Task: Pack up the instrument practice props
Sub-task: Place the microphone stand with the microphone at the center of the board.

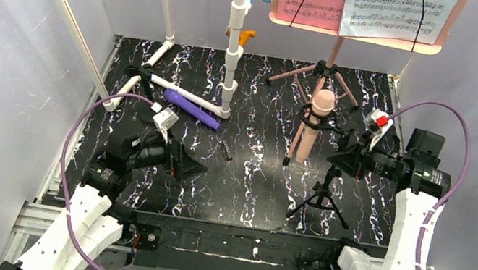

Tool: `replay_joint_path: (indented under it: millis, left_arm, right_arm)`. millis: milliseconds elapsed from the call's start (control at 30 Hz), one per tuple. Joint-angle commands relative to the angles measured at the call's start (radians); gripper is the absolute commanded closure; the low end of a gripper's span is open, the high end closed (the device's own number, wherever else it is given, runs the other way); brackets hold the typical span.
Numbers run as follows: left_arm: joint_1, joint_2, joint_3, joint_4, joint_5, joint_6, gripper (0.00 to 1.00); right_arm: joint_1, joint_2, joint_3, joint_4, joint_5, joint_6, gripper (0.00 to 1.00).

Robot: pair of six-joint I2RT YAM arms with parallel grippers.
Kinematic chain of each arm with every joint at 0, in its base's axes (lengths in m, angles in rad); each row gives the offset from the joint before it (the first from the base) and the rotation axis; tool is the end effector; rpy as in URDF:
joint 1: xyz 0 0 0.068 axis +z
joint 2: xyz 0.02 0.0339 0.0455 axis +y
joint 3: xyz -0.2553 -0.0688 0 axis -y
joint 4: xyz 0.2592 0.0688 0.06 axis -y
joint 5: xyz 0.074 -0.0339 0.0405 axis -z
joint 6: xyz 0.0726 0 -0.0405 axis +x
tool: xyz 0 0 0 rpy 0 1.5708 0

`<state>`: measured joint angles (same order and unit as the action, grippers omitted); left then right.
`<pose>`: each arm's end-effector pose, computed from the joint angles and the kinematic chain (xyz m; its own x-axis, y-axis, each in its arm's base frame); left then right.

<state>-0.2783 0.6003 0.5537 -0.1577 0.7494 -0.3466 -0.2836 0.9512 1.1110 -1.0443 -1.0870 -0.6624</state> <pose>0.1744 -0.1013 0.2798 -0.4697 -0.1245 -0.8740 0.7261 0.5087 -0.4626 0.1969 0.0095 0.3385 -0.3345 -0.2005 -0.9208 -0.7788 0.6090 0.1503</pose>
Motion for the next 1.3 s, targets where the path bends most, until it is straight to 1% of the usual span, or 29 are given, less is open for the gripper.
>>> replay_joint_path:
  millis: [0, 100, 233, 367, 467, 567, 667, 767, 900, 1000, 1167, 1267]
  left_arm:
    - [-0.062, -0.030, -0.006, 0.036, 0.013, -0.043, 0.00]
    - [-0.093, -0.056, 0.015, 0.038, -0.008, -0.045, 0.00]
    - [-0.119, -0.087, 0.033, 0.053, -0.032, -0.069, 0.00]
    - [-0.155, -0.108, 0.006, 0.135, -0.059, -0.147, 0.00]
    - [-0.199, -0.116, -0.001, 0.186, -0.107, -0.185, 0.00]
    - [-0.247, -0.103, 0.021, 0.190, -0.157, -0.182, 0.00]
    - [-0.291, -0.074, 0.053, 0.190, -0.180, -0.159, 0.00]
    - [-0.337, -0.048, 0.073, 0.192, -0.208, -0.121, 0.00]
    - [-0.403, 0.004, 0.100, 0.205, -0.266, -0.048, 0.00]
    - [-0.478, 0.065, 0.135, 0.208, -0.303, 0.022, 0.00]
    - [-0.588, 0.138, 0.167, 0.243, -0.356, 0.138, 0.00]
    - [-0.625, 0.165, 0.149, 0.327, -0.357, 0.180, 0.00]
  right_arm:
    - [0.136, -0.003, 0.040, 0.171, -0.117, 0.072, 0.99]
    - [0.264, 0.043, 0.050, 0.178, -0.101, 0.016, 0.99]
    - [0.369, 0.118, 0.099, -0.001, -0.150, -0.265, 0.99]
    - [0.409, 0.158, 0.083, -0.088, -0.226, -0.458, 0.99]
    - [0.419, 0.178, 0.043, -0.087, -0.229, -0.522, 0.99]
    - [0.431, 0.198, 0.012, -0.131, -0.223, -0.631, 0.99]
    - [0.438, 0.210, -0.010, -0.192, -0.251, -0.755, 0.99]
    - [0.447, 0.221, -0.021, -0.231, -0.241, -0.851, 0.99]
    - [0.454, 0.239, -0.048, -0.249, -0.239, -0.952, 0.99]
    - [0.458, 0.250, -0.066, -0.271, -0.230, -1.047, 0.99]
    - [0.459, 0.274, -0.107, -0.222, -0.263, -1.053, 0.99]
    - [0.459, 0.294, -0.114, -0.198, -0.276, -1.036, 0.99]
